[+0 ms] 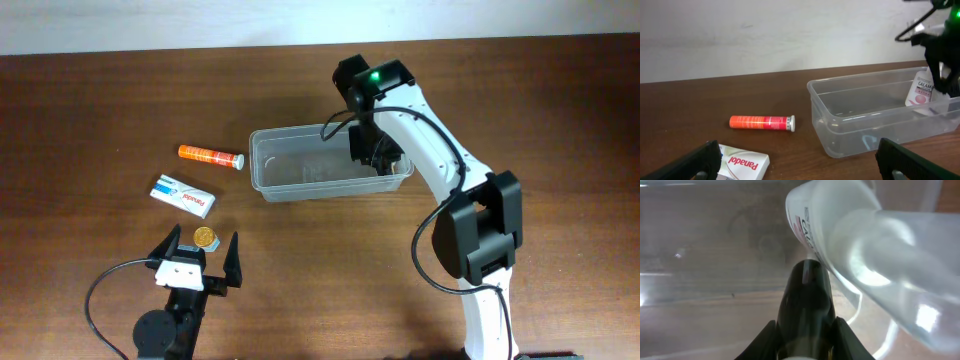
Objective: Pack container
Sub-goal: 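Carry the brown bottle over the container beside the spray bottle, then lower the brown bottle into the container and release it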
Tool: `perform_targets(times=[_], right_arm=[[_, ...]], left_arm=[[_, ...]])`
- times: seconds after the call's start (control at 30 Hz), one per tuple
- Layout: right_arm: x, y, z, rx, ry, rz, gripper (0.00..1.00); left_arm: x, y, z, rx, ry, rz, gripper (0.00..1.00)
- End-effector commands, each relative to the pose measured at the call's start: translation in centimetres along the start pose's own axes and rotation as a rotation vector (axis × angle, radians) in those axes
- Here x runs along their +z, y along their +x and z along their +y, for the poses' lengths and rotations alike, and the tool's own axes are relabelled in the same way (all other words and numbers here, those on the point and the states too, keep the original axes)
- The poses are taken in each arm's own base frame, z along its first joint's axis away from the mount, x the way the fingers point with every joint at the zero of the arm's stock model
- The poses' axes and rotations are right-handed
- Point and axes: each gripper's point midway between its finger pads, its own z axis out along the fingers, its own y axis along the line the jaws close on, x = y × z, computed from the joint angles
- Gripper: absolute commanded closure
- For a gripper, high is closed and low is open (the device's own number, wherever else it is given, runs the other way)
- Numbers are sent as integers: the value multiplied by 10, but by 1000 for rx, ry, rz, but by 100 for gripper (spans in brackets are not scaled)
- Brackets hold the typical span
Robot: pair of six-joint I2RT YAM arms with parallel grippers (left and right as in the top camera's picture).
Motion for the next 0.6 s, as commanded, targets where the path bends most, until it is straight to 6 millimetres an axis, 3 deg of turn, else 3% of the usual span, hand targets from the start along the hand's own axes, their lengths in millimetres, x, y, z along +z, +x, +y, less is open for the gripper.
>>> perform_targets(times=[0.0, 0.57], right_arm=[[4, 3, -3, 24, 3, 4, 74], [8, -5, 5, 86, -36, -26, 74]], left_arm=[[0, 1, 0, 19, 3, -4, 1], [0, 1, 0, 19, 3, -4, 1]])
